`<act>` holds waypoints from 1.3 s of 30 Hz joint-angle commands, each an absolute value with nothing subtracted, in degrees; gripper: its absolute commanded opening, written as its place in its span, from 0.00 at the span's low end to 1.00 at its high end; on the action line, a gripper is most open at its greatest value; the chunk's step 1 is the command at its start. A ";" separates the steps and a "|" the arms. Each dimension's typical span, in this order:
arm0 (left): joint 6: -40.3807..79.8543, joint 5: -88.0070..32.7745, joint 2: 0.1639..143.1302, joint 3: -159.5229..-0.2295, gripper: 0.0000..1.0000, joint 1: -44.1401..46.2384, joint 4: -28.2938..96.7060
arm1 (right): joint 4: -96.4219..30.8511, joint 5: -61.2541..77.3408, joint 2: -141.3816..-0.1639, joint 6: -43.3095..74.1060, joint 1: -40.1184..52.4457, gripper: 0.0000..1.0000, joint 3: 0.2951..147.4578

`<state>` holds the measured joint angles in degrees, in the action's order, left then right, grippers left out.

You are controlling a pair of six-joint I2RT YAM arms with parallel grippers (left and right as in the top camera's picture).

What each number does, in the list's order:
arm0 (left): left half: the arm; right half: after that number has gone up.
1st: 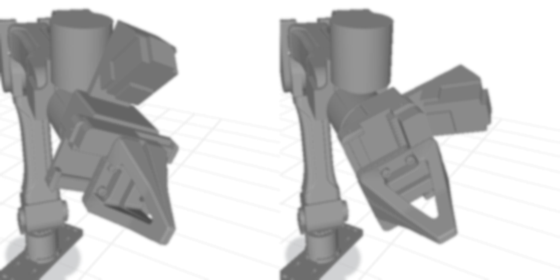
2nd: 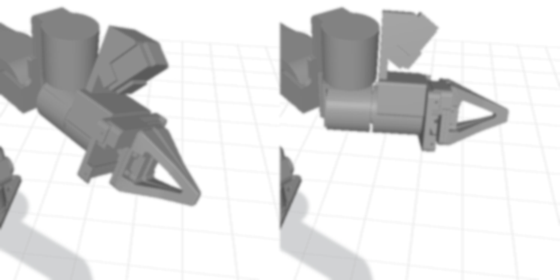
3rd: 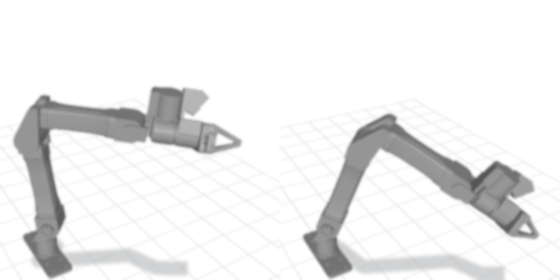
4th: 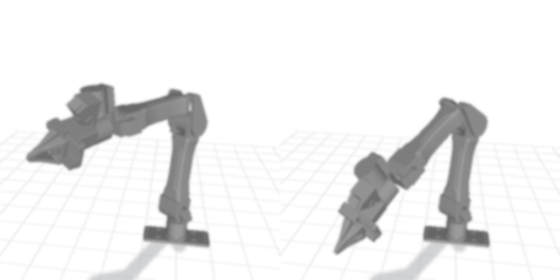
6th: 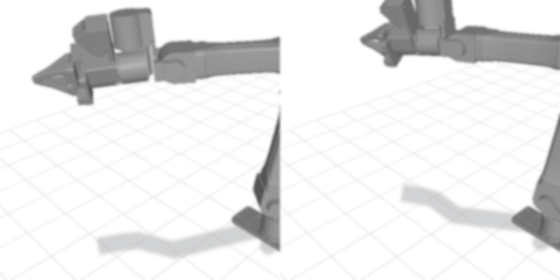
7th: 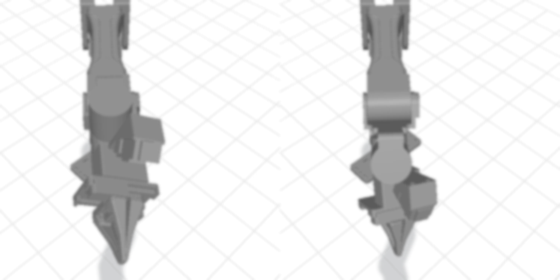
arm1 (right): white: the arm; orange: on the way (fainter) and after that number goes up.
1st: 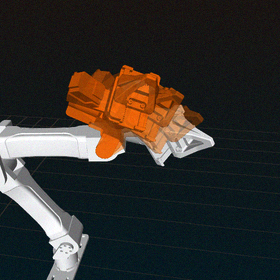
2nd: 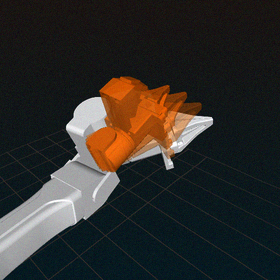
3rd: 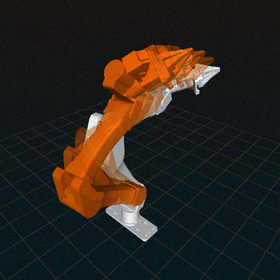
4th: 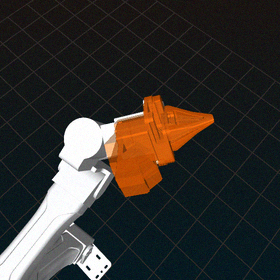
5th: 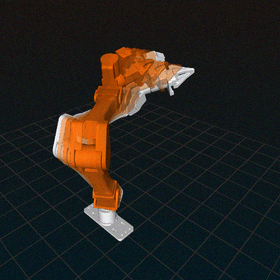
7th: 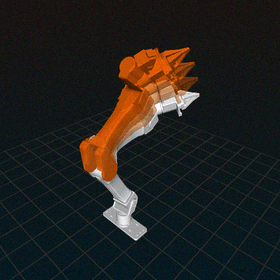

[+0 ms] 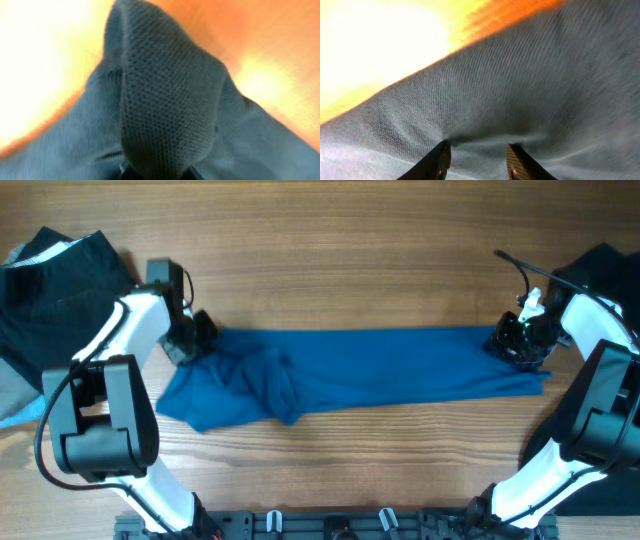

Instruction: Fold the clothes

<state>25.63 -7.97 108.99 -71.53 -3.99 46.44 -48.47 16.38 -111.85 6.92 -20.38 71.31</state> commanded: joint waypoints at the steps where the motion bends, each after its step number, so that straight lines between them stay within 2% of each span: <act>1: 24.18 -3.51 109.49 -80.23 0.04 -5.30 45.69 | -46.74 22.13 -111.11 10.59 -20.29 0.41 70.61; 3: 23.59 -3.55 109.49 -83.50 0.05 -5.76 45.76 | -45.60 24.62 -111.13 10.63 -20.29 0.42 70.61; 4: 23.22 -3.62 109.49 -85.01 0.14 -5.91 46.19 | -45.30 25.76 -111.11 10.66 -20.32 0.42 70.61; 5: 23.09 -3.64 109.49 -85.58 0.46 -5.91 46.70 | -45.19 25.91 -111.13 10.68 -20.29 0.42 70.61; 7: 22.87 -4.03 109.49 -85.67 0.92 -5.91 48.18 | -45.23 25.78 -111.11 10.55 -20.29 0.43 70.61; 8: 22.70 -3.97 109.54 -85.60 1.00 -5.91 50.13 | -45.25 25.74 -111.13 10.44 -20.32 0.43 70.61; 15: 22.74 -6.94 109.65 -85.41 1.00 -5.02 61.60 | -45.45 25.32 -111.13 9.93 -20.32 0.45 70.59; 20: 22.74 -9.19 109.65 -85.41 1.00 -1.04 63.24 | -45.84 24.69 -111.13 8.95 -20.32 0.45 70.59; 25: 22.72 -8.91 109.65 -85.41 1.00 5.67 60.80 | -46.37 22.85 -111.13 8.95 -20.32 0.45 70.59; 30: 24.08 -3.62 109.89 -85.41 1.00 11.49 56.73 | -46.59 22.61 -111.13 8.93 -20.32 0.45 70.59; 34: 29.34 0.84 110.69 -85.41 1.00 13.69 54.04 | -46.63 22.41 -111.13 8.93 -20.32 0.45 70.59; 39: 33.54 0.97 114.15 -85.41 1.00 15.33 52.01 | -46.78 22.41 -111.13 8.93 -20.32 0.45 70.59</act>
<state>28.67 -1.48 110.54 -85.36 14.33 52.16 -46.63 23.46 -111.85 9.58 -20.38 71.26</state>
